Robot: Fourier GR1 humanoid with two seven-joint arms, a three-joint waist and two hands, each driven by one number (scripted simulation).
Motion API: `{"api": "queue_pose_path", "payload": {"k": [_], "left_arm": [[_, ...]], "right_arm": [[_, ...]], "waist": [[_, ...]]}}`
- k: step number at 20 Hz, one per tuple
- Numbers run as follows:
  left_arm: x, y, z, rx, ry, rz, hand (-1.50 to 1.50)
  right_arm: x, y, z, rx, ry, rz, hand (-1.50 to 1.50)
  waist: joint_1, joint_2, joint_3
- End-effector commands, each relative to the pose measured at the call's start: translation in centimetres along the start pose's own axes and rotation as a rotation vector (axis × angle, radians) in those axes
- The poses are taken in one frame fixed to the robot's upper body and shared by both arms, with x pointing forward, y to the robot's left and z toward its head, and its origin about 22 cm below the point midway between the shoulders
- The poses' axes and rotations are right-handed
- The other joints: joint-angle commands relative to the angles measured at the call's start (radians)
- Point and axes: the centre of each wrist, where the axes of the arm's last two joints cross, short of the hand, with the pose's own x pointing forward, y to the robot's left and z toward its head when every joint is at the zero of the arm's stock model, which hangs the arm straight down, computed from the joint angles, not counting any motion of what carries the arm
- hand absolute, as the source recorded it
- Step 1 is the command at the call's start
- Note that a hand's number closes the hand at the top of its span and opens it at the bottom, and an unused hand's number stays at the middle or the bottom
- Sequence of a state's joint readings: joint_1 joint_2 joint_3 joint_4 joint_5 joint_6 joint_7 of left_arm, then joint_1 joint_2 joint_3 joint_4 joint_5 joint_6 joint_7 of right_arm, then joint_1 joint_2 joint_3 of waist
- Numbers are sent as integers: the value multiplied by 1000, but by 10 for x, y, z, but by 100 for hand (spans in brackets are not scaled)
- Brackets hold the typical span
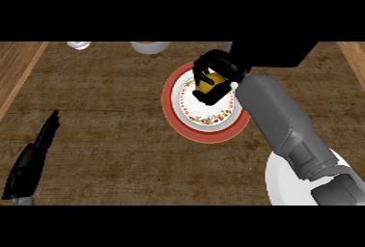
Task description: Pick the lemon from the plate and place it in the plate
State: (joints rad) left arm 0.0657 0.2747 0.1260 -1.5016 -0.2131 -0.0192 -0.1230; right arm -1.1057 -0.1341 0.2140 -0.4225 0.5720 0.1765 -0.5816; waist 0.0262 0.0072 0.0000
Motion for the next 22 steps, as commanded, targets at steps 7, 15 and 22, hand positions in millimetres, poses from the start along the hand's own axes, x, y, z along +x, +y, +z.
{"api": "queue_pose_path", "payload": {"k": [7, 15, 22], "left_arm": [[12, -12, -5, -8, -21, 4, 0], [-2, -1, -3, 5, 1, 1, 0], [-1, -5, -15, -1, -22, 12, 0]], "right_arm": [[-11, 49, -6, -29, 145, -131, -150], [-17, 4, 6, -336, 80, -404, -150], [-54, -43, 63, -491, 144, -598, -150]], "waist": [[9, 5, 1], [-3, 3, 1], [12, 18, 1]]}}
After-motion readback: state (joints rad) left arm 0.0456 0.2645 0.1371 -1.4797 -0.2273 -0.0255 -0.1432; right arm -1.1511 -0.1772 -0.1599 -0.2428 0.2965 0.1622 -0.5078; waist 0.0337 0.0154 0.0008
